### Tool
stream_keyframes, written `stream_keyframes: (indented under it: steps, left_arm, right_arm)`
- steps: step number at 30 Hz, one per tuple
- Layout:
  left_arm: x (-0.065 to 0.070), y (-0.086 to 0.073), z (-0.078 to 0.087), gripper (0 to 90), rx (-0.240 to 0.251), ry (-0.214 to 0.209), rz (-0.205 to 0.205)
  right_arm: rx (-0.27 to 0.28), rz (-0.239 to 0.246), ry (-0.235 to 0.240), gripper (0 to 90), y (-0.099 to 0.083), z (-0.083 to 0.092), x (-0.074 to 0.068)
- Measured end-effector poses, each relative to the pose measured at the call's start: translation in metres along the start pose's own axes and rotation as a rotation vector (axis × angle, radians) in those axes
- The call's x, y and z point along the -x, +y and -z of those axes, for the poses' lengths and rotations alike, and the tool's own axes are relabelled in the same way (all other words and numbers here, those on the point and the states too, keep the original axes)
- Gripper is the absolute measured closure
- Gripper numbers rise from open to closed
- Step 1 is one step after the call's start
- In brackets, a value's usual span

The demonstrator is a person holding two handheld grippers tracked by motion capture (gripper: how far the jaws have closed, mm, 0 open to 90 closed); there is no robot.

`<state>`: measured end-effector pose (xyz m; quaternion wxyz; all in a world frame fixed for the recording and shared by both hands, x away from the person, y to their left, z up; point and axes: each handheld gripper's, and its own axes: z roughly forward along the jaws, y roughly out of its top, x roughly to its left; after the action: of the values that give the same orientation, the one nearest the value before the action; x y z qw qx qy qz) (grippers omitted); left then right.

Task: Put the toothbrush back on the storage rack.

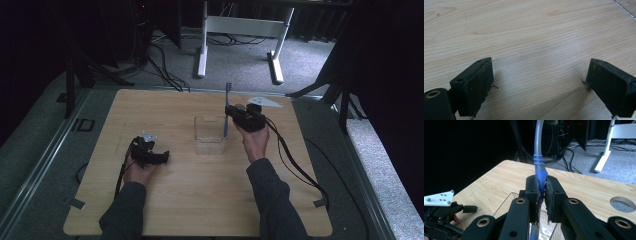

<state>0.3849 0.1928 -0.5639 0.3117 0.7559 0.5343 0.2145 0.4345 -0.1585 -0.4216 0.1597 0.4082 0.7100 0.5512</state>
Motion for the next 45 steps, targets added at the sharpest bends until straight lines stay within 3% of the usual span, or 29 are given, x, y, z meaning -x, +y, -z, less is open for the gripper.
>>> stream_keyframes:
  steps: [17,23,26,36,45]
  left_arm:
    - [0.000,0.000,0.000,7.6,-0.001,0.001,0.001]
    - [0.000,0.000,0.000,7.6,-0.001,0.003,0.003]
    - [0.000,0.000,0.000,7.7,-0.002,0.003,0.003]
    - [0.000,0.000,0.000,7.7,-0.002,0.003,0.003]
    - [0.000,0.000,0.000,7.7,0.000,0.004,0.003]
  right_arm:
    - [-0.082,0.080,-0.019,80.0,-0.008,-0.013,-0.003]
    - [-0.086,0.102,-0.013,62.1,-0.009,-0.011,-0.005]
    - [-0.072,0.110,0.001,59.3,-0.006,-0.007,-0.006]
    - [-0.079,0.100,0.008,55.7,-0.006,0.003,-0.001]
    - [-0.107,0.063,-0.023,54.6,-0.012,0.015,0.019]
